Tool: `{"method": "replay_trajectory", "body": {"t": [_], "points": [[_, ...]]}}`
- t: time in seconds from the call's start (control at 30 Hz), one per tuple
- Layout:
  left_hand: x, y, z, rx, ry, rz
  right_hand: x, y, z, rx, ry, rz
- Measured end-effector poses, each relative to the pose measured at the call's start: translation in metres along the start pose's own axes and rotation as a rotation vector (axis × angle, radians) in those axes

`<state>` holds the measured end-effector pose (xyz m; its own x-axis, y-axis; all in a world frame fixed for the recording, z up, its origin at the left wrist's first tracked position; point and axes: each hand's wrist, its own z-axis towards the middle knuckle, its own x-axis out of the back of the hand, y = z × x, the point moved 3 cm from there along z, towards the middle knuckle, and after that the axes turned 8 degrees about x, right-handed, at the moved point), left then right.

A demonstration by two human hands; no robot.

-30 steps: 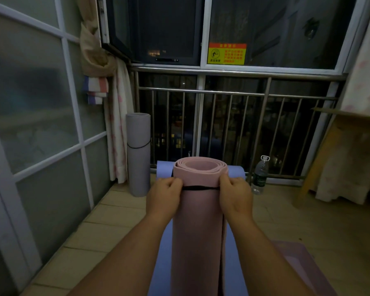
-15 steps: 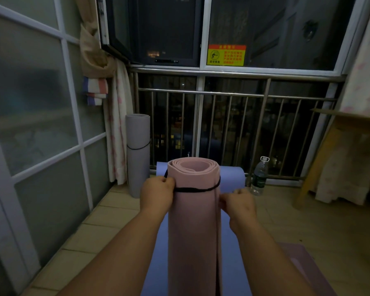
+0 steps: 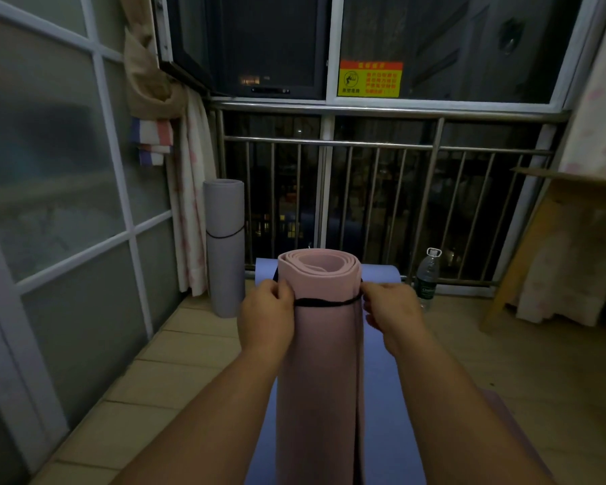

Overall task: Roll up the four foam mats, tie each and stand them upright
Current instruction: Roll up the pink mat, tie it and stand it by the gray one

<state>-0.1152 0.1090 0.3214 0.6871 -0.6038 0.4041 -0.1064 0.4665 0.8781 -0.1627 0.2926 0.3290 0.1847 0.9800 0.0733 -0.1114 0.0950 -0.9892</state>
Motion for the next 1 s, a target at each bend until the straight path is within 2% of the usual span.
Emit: {"method": "replay_trajectory", "body": {"t": [0.17,0.3,0.4,0.57,0.7,0.77,0.8,0.87,0.9,1.0], "points": [[0.0,-0.002,-0.006,-0.035,0.05,-0.091,0.001,0.001,0.004,-0.102,-0.109,0.009],[0.002,0.003,-0.005,0.017,0.051,-0.144,0.004,0.004,0.003,-0.118,0.026,0.057],[0.002,0.005,-0.003,0.073,0.031,-0.194,0.004,0.012,0.001,-0.191,0.08,0.285],[-0.004,0.006,-0.004,0.079,-0.01,-0.235,0.008,0.013,-0.001,-0.454,0.097,0.631],[-0.002,0.011,0.0,0.076,-0.038,-0.28,0.01,0.009,-0.005,-0.511,-0.002,0.681],[-0.006,0.009,0.014,0.21,-0.065,-0.272,0.009,0.005,-0.008,-0.487,-0.069,0.62],[-0.007,0.007,0.021,0.348,-0.092,-0.345,0.009,0.003,-0.009,-0.477,-0.089,0.585],[-0.007,0.008,0.027,0.694,-0.225,-0.64,0.01,0.001,-0.008,-0.459,-0.094,0.508],[-0.006,0.008,0.027,0.784,-0.269,-0.699,0.01,0.0,-0.009,-0.452,-0.096,0.475],[-0.01,0.009,0.03,0.833,-0.345,-0.726,0.007,-0.002,-0.013,-0.428,-0.095,0.424]]}}
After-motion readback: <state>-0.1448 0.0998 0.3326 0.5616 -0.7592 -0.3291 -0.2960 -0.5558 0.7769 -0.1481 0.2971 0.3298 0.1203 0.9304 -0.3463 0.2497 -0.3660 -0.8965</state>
